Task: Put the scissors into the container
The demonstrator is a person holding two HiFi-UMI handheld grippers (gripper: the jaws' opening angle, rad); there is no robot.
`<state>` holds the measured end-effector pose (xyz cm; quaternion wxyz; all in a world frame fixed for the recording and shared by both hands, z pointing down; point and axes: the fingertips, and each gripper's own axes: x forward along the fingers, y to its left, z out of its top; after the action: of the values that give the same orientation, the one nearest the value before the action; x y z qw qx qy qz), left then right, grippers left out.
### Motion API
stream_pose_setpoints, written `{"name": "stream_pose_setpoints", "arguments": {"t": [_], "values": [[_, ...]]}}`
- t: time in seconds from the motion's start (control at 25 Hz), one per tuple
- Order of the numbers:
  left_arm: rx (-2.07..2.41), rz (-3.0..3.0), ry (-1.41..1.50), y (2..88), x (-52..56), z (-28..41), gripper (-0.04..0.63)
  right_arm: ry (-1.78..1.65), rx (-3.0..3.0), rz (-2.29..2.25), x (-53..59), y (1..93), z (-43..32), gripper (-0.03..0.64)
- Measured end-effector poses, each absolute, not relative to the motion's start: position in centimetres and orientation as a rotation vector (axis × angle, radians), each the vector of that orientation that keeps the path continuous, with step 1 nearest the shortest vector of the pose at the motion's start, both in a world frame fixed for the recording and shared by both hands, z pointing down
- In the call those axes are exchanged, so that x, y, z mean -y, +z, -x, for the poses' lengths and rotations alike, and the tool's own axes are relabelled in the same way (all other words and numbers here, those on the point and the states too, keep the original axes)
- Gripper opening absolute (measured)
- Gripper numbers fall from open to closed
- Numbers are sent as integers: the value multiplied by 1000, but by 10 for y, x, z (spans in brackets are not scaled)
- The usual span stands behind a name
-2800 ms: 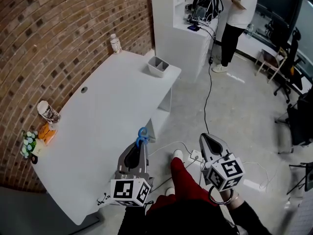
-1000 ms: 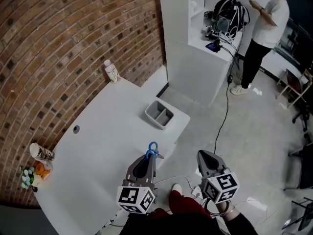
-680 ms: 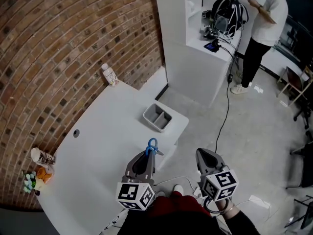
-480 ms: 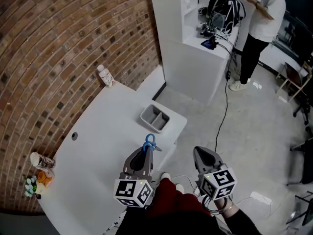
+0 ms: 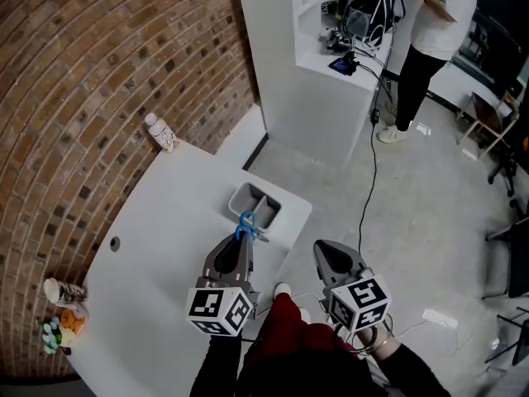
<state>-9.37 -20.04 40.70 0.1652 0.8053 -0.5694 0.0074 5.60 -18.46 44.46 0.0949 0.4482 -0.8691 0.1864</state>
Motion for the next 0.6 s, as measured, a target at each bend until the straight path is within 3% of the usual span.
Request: {"name": "stream_pose_setpoints", "arguments": {"t": [0.6], "values": [[1518,-2308,7,427,274,100,28,570,2522,-1352,242,460,-24,8]]}}
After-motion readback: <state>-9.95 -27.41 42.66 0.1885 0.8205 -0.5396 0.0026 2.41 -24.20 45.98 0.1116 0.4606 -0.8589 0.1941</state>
